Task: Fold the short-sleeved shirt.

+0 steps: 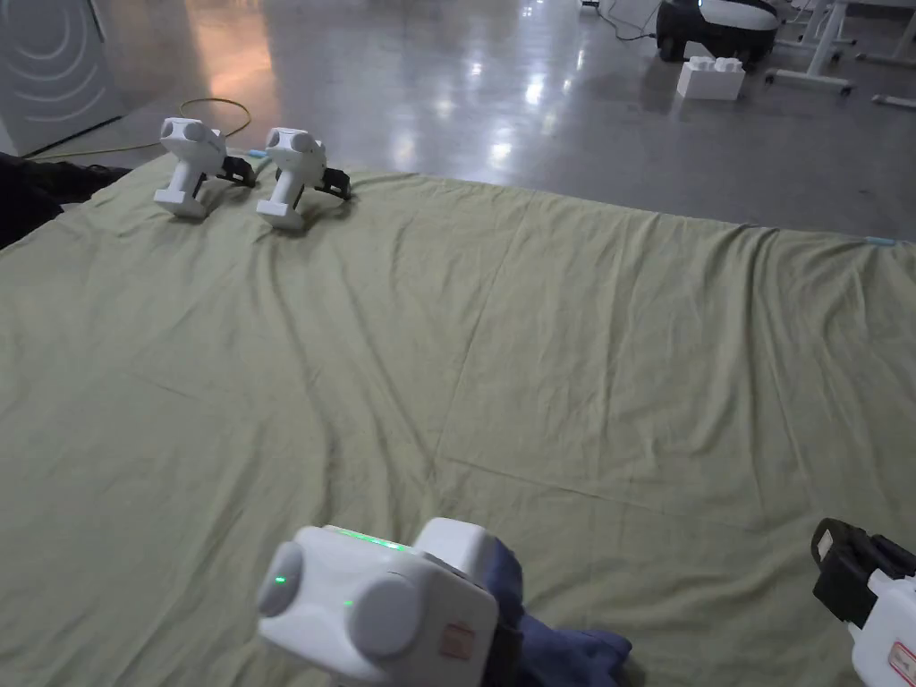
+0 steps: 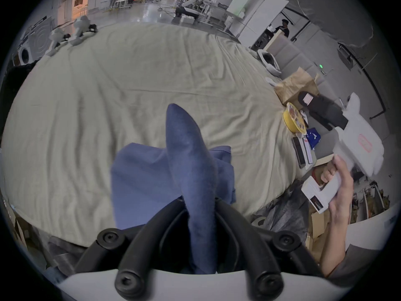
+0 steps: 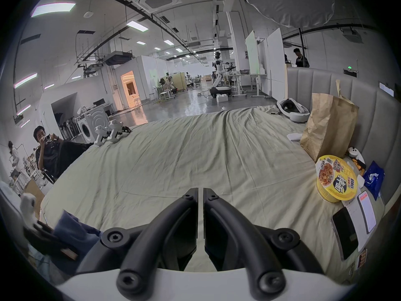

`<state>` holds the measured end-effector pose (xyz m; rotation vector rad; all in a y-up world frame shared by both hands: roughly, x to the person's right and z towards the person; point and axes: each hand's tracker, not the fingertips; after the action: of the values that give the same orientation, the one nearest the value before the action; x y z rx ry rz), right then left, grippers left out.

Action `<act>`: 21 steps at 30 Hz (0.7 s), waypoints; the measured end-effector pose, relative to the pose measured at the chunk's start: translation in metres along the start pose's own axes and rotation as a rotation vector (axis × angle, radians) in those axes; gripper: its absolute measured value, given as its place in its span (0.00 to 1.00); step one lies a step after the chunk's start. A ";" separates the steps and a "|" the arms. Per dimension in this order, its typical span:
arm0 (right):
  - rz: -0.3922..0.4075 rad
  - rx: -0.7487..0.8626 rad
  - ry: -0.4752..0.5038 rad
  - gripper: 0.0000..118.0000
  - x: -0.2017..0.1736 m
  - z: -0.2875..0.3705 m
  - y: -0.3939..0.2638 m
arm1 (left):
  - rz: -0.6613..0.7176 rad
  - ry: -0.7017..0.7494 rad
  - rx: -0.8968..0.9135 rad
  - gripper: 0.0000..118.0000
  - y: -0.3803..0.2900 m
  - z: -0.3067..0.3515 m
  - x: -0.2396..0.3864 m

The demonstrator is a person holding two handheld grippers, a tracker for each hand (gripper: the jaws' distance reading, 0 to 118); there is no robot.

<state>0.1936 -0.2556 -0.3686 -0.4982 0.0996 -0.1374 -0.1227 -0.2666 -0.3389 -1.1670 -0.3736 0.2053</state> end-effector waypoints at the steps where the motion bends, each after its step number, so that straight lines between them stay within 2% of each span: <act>1: 0.000 -0.002 -0.004 0.05 0.001 0.001 -0.001 | -0.010 0.008 -0.014 0.10 0.001 -0.013 0.007; 6: -0.010 -0.009 -0.025 0.05 0.012 0.006 -0.004 | -0.062 0.078 -0.084 0.10 0.002 -0.066 0.041; 12: -0.026 -0.021 -0.044 0.05 0.021 0.009 -0.006 | 0.000 0.081 -0.109 0.11 0.001 -0.081 0.039; 13: -0.027 -0.022 -0.044 0.05 0.022 0.009 -0.006 | 0.016 0.055 -0.109 0.16 0.002 -0.076 0.036; 16: -0.024 -0.023 -0.046 0.05 0.023 0.010 -0.006 | 0.099 -0.082 -0.099 0.52 0.005 -0.050 0.022; 17: -0.024 -0.024 -0.046 0.05 0.023 0.010 -0.006 | 0.111 -0.106 -0.080 0.57 0.005 -0.039 0.019; 21: -0.029 -0.023 -0.043 0.05 0.023 0.011 -0.006 | 0.142 -0.122 0.002 0.57 0.008 -0.010 0.003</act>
<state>0.2174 -0.2588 -0.3576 -0.5253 0.0523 -0.1540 -0.1159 -0.2713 -0.3488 -1.1834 -0.3982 0.4018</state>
